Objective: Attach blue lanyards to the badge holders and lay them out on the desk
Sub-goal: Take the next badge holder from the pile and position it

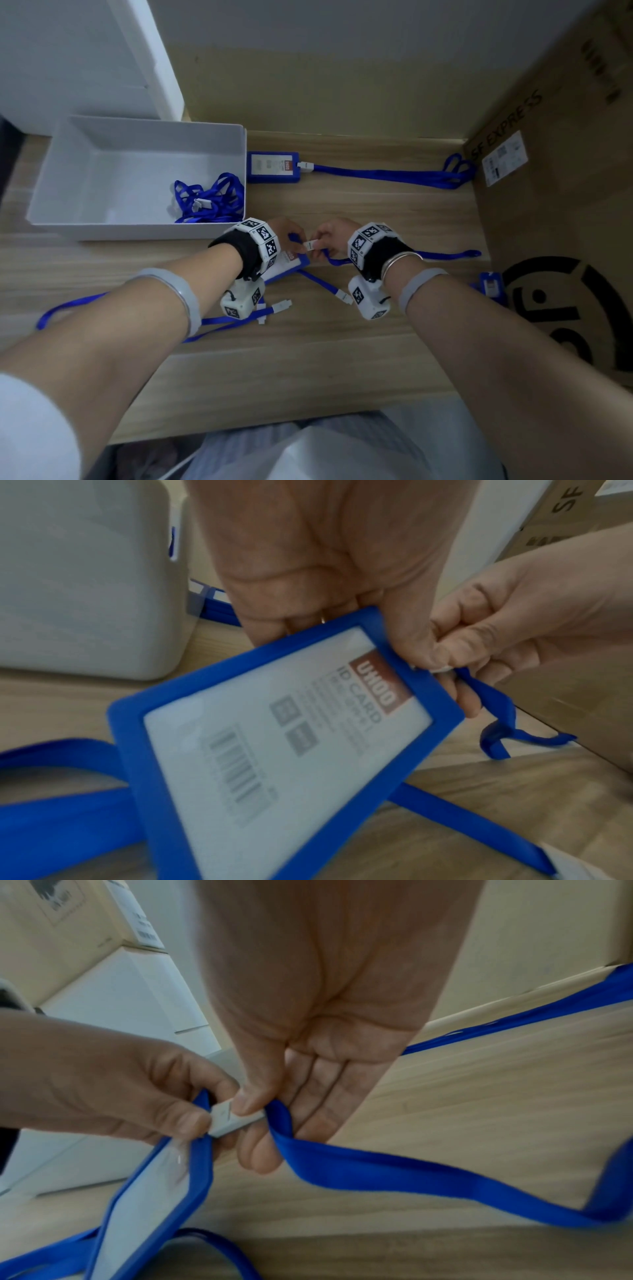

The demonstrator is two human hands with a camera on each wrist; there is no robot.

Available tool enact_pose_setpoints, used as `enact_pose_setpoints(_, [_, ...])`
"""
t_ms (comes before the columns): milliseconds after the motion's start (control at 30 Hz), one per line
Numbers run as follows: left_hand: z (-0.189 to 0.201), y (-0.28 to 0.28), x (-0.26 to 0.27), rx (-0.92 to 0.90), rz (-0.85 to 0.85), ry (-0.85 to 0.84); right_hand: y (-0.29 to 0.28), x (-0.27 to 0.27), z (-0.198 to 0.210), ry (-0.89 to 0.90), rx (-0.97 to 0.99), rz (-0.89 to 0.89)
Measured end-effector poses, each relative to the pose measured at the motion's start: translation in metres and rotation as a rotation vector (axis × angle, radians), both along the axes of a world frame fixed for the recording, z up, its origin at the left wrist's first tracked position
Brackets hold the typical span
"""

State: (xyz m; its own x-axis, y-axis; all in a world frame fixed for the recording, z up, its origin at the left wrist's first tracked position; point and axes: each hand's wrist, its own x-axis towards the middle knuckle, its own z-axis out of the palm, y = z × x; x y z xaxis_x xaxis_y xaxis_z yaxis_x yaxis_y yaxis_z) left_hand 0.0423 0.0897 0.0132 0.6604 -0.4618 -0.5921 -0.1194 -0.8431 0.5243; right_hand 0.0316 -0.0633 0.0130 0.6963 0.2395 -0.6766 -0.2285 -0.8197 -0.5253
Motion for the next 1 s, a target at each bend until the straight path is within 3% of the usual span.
enact_pose_setpoints(233, [0.0,-0.001,0.003,-0.005,-0.056,0.01,-0.006,0.001,0.002,-0.077,-0.071,0.148])
enact_pose_setpoints(533, [0.004,0.0,0.006,-0.098,-0.063,-0.026,-0.011,0.004,0.008,-0.123,-0.011,0.144])
enact_pose_setpoints(733, [0.008,0.0,0.006,-0.088,-0.03,-0.044,-0.013,0.004,0.002,-0.105,0.053,0.004])
enact_pose_setpoints(1000, [0.008,0.008,0.007,0.044,0.013,0.002,-0.02,0.001,0.005,-0.105,-0.028,-0.063])
